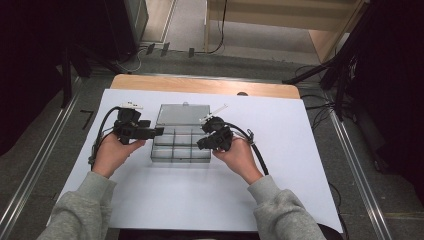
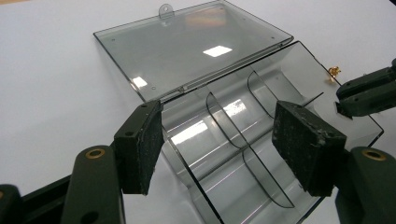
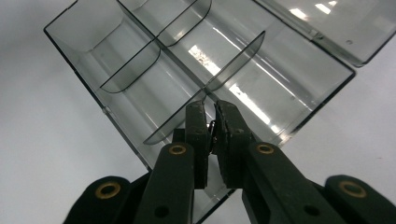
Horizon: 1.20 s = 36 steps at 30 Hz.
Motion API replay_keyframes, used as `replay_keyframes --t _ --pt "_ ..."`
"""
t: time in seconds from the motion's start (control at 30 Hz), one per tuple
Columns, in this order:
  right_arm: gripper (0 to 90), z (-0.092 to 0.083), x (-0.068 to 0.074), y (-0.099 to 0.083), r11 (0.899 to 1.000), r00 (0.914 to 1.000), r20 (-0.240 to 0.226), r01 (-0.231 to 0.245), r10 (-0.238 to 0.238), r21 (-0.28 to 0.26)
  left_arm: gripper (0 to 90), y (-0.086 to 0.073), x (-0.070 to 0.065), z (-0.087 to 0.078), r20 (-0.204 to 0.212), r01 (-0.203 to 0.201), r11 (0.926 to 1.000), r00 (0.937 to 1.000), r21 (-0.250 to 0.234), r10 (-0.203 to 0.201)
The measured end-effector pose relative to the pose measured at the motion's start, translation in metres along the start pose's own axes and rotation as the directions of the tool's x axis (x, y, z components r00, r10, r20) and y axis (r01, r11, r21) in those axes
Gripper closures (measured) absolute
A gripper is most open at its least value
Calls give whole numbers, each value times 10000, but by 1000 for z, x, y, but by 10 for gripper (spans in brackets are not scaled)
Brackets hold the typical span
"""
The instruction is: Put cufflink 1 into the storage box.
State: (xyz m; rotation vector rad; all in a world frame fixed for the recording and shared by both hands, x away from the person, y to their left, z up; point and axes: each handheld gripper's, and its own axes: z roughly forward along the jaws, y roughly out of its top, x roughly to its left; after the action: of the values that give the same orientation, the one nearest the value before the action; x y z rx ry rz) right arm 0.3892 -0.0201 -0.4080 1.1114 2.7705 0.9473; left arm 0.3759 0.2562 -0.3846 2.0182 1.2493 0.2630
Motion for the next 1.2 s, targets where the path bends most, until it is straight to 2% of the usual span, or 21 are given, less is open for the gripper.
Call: replay_keyframes --t 0.67,1.07,1.2 --pt "853 27 11 -5 9983 9997 -117 212 -206 548 345 0 0 0 1 -46 10000 10000 -13 46" --pt "852 34 10 -7 9963 9998 -178 116 -101 856 345 0 1 0 -45 -3 10000 10000 -15 3" --pt "850 37 9 -8 9951 9996 -181 245 -229 958 345 0 0 0 -52 -9 10000 10000 -20 9"
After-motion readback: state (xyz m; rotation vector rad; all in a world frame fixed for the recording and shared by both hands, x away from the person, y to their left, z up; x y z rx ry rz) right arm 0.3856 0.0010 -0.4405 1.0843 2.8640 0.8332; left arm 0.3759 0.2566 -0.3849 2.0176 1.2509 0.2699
